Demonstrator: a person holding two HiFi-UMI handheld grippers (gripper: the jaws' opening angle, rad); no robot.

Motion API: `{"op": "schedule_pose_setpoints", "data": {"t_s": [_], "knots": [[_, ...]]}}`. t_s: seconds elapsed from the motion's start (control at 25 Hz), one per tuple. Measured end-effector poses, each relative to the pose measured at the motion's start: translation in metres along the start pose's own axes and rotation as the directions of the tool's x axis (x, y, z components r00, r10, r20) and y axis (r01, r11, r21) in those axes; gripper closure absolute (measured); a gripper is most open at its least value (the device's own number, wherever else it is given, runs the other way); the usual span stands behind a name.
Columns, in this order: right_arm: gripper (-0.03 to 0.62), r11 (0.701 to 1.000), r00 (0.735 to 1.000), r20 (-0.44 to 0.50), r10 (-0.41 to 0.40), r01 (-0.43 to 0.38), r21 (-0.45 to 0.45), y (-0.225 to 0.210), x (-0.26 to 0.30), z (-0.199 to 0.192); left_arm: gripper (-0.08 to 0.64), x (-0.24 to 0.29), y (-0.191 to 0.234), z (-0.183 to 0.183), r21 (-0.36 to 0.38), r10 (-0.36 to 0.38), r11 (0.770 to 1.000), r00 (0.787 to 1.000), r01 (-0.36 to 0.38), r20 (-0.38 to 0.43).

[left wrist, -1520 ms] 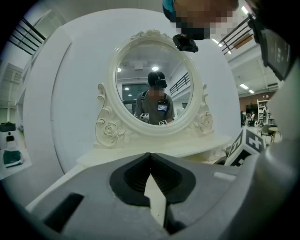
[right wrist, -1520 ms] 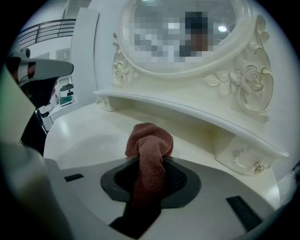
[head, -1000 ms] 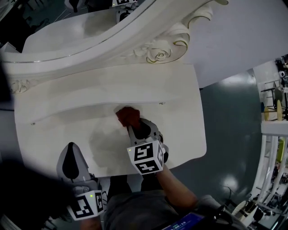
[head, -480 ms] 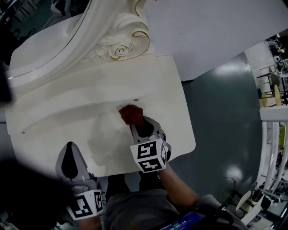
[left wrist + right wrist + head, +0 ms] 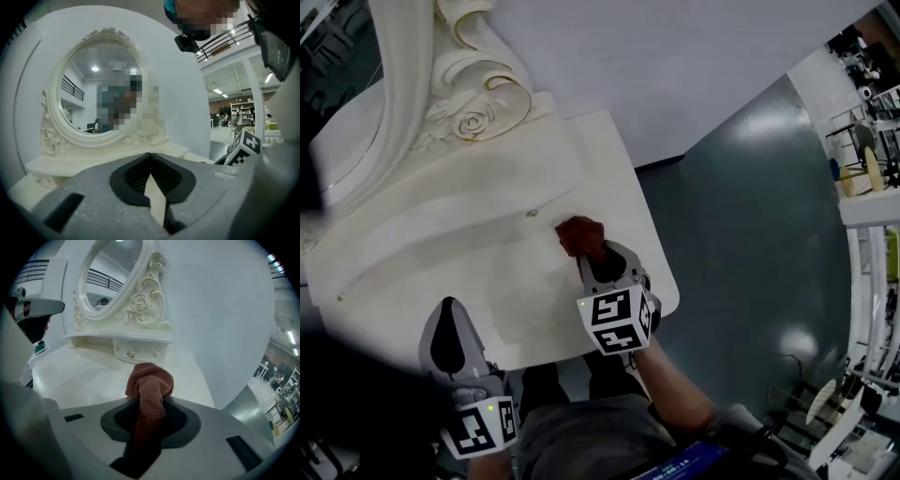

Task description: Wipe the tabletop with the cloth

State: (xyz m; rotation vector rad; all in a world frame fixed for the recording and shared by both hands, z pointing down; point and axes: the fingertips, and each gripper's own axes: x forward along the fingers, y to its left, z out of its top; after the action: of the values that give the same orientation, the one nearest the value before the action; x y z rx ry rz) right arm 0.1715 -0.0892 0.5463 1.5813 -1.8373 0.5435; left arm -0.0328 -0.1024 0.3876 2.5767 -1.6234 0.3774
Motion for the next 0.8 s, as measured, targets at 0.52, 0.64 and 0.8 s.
{"op": "schedule_pose_setpoints", "data": {"t_s": [0.52, 0.64, 0.8], "knots": [[0.490, 0.986, 0.991, -0.045, -0.126, 0.130, 0.104, -0.103, -0.035, -0.055, 0.549, 0.030, -0.088, 0.028, 0.045, -0.113, 0.993, 0.993, 0.111, 0.041], [0.489, 0.977, 0.984, -0.065, -0.164, 0.171, 0.124, -0.126, -0.047, -0.068, 0.549, 0.031, -0.105, 0.039, 0.063, -0.136, 0.989, 0.989, 0.133, 0.061], [0.489, 0.958, 0.970, -0.068, -0.233, 0.241, 0.157, -0.160, -0.075, -0.075, 0.550, 0.028, -0.125, 0.058, 0.086, -0.164, 0.984, 0.982, 0.156, 0.098]]}}
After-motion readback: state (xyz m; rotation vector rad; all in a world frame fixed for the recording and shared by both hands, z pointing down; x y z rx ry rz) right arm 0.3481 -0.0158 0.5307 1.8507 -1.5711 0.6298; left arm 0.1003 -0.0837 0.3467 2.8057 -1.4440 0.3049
